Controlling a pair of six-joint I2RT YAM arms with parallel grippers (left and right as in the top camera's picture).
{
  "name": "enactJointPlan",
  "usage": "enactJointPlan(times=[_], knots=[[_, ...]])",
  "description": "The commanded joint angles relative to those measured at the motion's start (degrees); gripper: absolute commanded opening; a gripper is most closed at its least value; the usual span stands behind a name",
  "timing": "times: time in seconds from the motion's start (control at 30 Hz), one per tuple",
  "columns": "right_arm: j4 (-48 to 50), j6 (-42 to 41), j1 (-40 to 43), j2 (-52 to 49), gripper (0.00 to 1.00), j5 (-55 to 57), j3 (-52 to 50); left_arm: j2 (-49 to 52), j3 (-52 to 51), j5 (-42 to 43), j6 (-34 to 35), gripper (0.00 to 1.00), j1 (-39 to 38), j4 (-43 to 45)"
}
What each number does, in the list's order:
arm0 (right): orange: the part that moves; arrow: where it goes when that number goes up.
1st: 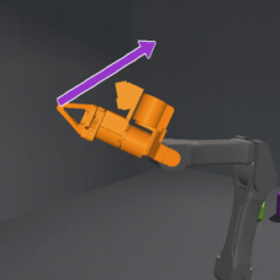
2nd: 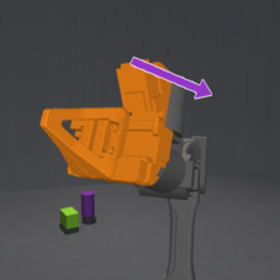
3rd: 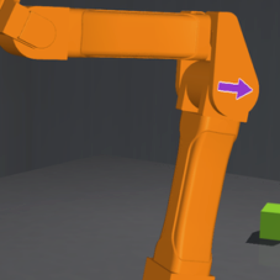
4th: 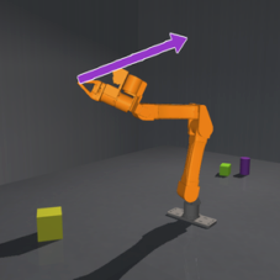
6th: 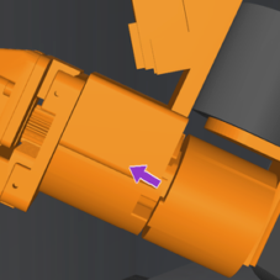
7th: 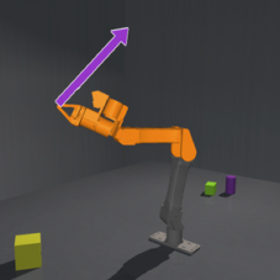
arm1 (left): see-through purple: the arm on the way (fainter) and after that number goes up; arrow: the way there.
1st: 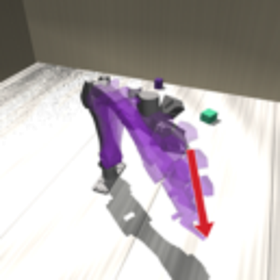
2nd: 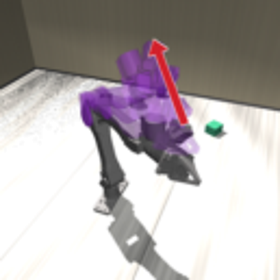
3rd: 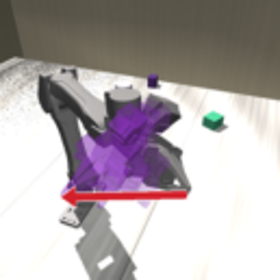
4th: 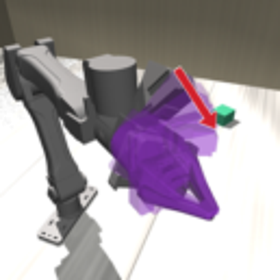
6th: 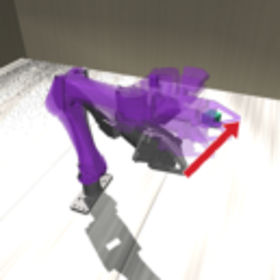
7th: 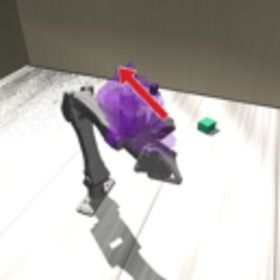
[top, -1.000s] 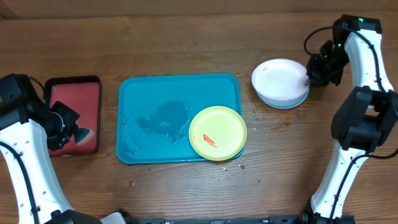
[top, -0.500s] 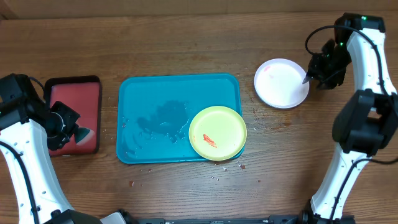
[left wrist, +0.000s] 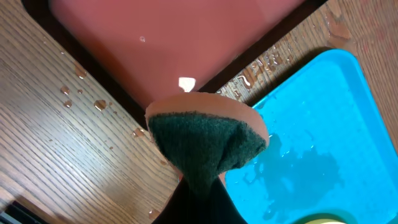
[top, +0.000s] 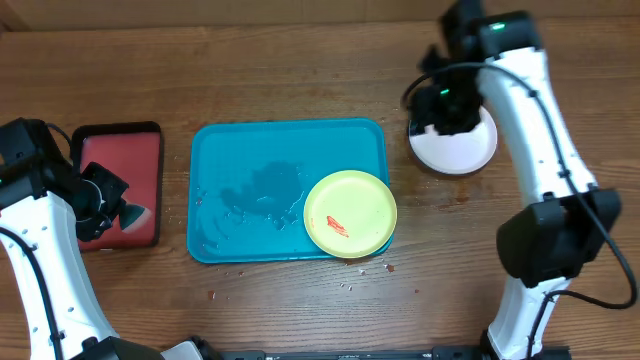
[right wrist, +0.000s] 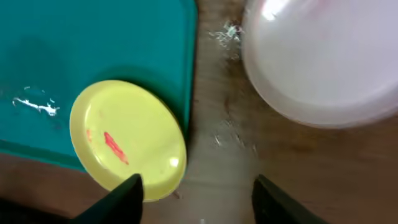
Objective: Clean dirty plates on tray and stack at the side
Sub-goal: 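Drag the yellow plate to the tray center with the right gripper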
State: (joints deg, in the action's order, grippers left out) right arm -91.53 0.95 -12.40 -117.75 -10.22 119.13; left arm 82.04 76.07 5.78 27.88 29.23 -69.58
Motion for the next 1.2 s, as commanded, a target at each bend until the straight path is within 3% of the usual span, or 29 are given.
enactJointPlan(times=[0.0,0.27,0.63,0.73,1.03,1.17], knots=[[4.4,8.7,-5.0,0.0,0.60,-0.3,-5.1,0.1,-0.3,-0.1,-1.5,0.04,-0.6,0.2],[17.9,18.7,-12.9,-0.1,0.62,-0.3,-18.7,0.1,-0.3,0.2,-1.5,0.04,-0.6,0.2],[29.3,20.3,-15.0,-1.7,0.68,0.2,-25.5,0.1,-0.3,0.2,-1.5,0.04,-0.6,0.5],[31.2,20.3,-15.0,-2.0,0.66,0.3,-27.5,0.1,-0.3,0.2,-1.5,0.04,-0.9,0.7],[33.1,20.3,-14.9,-2.0,0.49,2.6,-31.5,0.1,-0.3,0.2,-1.5,0.04,-2.1,1.1],[32.9,20.1,-14.9,-2.0,0.47,2.6,-31.5,0.1,-0.3,0.2,-1.6,0.04,-2.3,1.0]])
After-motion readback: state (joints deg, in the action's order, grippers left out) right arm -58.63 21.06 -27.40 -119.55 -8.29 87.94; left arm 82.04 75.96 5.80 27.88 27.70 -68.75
